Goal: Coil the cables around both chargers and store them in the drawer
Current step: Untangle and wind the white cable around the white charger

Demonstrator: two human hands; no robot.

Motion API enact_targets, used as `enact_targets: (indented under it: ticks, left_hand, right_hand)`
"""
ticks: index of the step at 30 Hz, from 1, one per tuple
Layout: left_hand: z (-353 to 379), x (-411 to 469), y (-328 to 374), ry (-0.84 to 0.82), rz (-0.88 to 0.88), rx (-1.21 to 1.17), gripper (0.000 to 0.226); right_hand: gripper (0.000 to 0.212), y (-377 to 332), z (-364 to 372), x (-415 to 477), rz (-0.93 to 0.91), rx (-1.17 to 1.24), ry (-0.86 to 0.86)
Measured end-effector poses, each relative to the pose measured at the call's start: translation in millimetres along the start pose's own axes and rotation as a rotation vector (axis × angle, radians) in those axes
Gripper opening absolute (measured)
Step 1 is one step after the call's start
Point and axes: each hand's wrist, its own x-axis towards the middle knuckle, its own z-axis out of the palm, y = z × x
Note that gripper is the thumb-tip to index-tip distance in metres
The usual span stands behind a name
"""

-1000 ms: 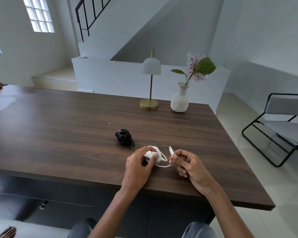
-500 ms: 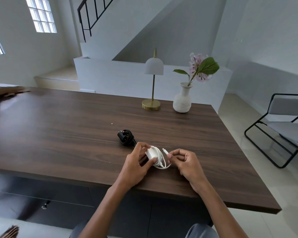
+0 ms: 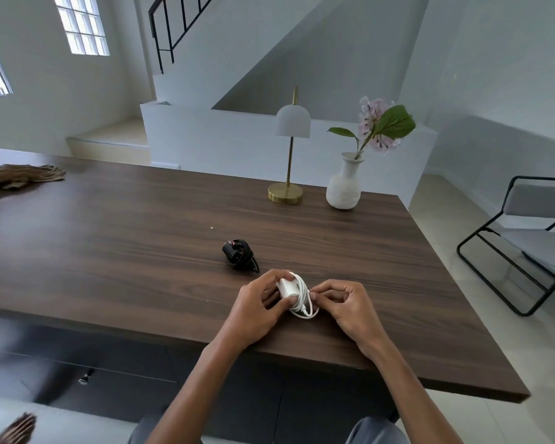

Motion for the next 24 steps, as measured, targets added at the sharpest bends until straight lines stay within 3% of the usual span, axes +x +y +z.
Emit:
enact_targets:
  ticks: [15, 24]
  left_hand:
    - [-1.4, 0.3, 2.7, -0.037, -0.022, -0.009, 0.033]
    - [3.8, -0.1, 6.6, -0.087, -0.038, -0.006, 0.04]
  right_hand:
    - [0.009, 3.1, 2.5, 10.1, -0.132, -0.113, 0.015]
    - [0.004, 0.4, 1.0, 9.2, -0.062, 0.01, -0.011]
